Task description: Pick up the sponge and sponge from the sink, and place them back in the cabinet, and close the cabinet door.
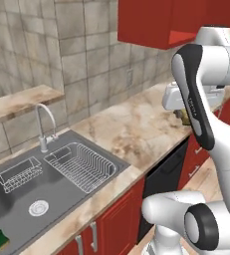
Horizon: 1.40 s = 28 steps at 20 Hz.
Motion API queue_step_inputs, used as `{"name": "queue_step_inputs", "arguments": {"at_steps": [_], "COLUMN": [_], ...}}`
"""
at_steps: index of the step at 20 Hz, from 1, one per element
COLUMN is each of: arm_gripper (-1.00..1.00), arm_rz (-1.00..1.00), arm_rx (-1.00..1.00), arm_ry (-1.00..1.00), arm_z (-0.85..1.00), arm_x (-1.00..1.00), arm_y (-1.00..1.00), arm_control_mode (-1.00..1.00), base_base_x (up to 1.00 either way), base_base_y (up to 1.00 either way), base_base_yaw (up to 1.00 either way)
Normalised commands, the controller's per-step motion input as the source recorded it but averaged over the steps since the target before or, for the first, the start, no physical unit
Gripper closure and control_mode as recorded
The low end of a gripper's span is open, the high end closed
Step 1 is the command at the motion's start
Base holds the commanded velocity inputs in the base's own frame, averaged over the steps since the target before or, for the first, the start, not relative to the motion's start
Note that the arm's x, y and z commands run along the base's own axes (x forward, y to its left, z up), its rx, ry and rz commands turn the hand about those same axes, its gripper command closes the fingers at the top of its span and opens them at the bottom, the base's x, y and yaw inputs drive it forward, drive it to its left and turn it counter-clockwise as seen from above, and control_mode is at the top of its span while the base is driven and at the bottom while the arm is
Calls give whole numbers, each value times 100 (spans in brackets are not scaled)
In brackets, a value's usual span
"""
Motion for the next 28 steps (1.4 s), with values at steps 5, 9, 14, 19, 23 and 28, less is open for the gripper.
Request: {"name": "queue_step_inputs", "arguments": {"at_steps": [5, 9, 14, 19, 23, 28], "arm_gripper": [100, 100, 100, 100, 100, 100], "arm_rz": [0, 0, 0, 0, 0, 0], "arm_rx": [0, 0, 0, 0, 0, 0], "arm_ry": [0, 0, 0, 0, 0, 0], "arm_z": [0, 0, 0, 0, 0, 0], "arm_x": [0, 0, 0, 0, 0, 0], "arm_y": [0, 0, 0, 0, 0, 0], "arm_control_mode": [100, 100, 100, 100, 100, 100], "base_base_x": [0, 0, 14, 41, 53, 43], "base_base_y": [-52, -59, -61, -19, -18, -34], "base_base_yaw": [-22, -14, 0, 1, 11, 22]}}
